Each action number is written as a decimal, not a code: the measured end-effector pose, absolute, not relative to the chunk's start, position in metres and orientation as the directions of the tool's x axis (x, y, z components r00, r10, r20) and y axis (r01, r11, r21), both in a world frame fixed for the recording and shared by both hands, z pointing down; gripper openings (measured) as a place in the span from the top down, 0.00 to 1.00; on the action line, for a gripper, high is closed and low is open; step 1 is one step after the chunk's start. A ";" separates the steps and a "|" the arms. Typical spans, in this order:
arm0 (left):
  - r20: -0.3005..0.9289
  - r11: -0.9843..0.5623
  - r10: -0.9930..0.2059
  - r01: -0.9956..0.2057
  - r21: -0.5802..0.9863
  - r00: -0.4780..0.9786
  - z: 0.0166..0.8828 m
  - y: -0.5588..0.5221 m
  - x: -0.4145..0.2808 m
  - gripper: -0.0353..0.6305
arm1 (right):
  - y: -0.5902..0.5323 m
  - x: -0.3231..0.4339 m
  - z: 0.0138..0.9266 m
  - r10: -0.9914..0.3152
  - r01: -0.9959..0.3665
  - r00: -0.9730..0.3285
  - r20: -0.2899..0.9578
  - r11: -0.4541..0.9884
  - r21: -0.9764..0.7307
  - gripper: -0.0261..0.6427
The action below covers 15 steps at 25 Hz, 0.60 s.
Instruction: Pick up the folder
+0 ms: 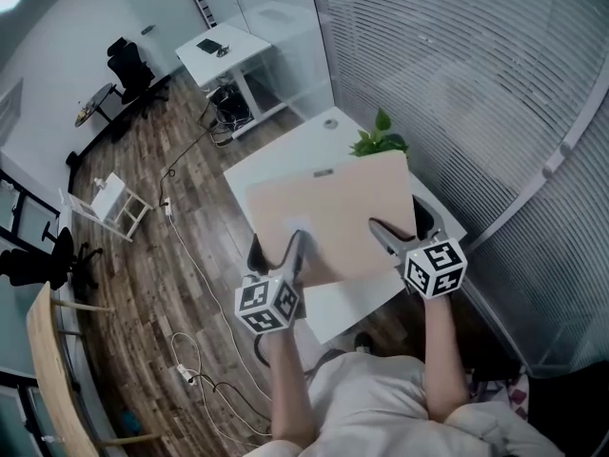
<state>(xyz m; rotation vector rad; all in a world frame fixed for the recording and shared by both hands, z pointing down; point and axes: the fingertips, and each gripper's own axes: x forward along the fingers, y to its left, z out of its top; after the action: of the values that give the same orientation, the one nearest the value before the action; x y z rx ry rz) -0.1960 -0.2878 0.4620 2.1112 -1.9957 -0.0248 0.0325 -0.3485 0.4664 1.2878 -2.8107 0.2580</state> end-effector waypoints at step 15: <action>0.095 -0.065 -0.992 -0.981 0.183 0.084 0.445 -0.287 -0.187 0.34 | -0.344 0.043 0.444 -0.763 -0.764 -0.644 0.055 0.639 -0.089 0.33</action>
<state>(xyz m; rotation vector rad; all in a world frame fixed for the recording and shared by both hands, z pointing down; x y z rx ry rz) -0.1867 -0.2871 0.4452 2.1560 -1.9996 -0.0816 0.0429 -0.3444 0.4443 1.3204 -2.8327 0.1621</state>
